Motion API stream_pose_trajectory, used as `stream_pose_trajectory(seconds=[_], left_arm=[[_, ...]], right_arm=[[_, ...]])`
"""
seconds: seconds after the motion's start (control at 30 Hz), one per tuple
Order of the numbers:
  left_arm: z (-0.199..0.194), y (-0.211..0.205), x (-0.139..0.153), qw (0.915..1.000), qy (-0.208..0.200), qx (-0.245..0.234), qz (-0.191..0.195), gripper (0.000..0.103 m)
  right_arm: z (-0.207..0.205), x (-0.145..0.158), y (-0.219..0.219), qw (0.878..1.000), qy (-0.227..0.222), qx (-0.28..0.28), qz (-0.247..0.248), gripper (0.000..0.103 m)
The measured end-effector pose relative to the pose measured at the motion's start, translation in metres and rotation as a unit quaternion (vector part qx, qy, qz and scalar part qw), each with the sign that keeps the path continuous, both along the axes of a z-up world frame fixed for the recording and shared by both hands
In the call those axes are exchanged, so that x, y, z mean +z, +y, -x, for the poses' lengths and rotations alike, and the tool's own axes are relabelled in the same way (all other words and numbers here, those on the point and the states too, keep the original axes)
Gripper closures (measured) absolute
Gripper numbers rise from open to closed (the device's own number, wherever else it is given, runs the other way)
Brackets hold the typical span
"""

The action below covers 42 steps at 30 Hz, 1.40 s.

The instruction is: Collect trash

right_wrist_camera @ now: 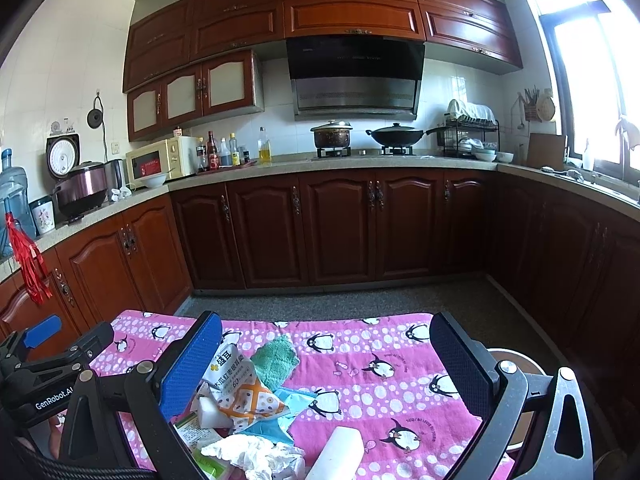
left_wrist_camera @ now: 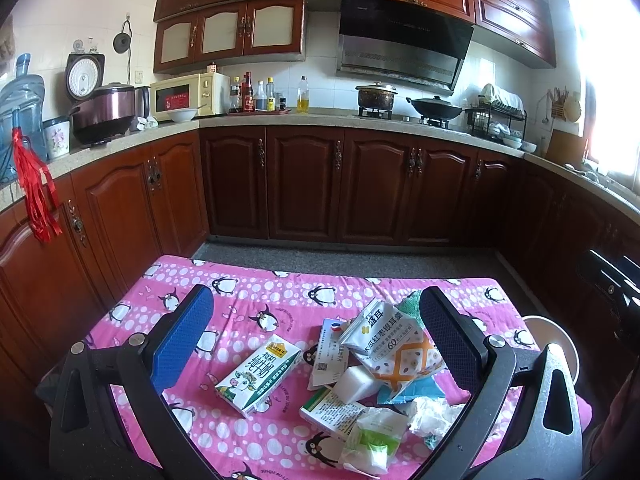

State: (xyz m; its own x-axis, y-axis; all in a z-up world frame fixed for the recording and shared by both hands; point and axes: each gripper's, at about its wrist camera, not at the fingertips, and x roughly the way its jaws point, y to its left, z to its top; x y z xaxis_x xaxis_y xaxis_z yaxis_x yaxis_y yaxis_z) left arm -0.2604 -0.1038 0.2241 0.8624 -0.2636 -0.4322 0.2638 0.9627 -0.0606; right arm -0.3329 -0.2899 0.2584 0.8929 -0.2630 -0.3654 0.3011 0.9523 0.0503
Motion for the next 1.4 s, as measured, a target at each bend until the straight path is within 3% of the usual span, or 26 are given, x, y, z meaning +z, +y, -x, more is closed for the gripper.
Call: stream_pose_trajectory(seconds=[1.4], left_arm=[[-0.008, -0.003, -0.011, 0.9998, 0.017, 0.003, -0.001, 0.001]], right_arm=[[-0.006, -0.010, -0.007, 1.000, 0.020, -0.005, -0.008, 0.000]])
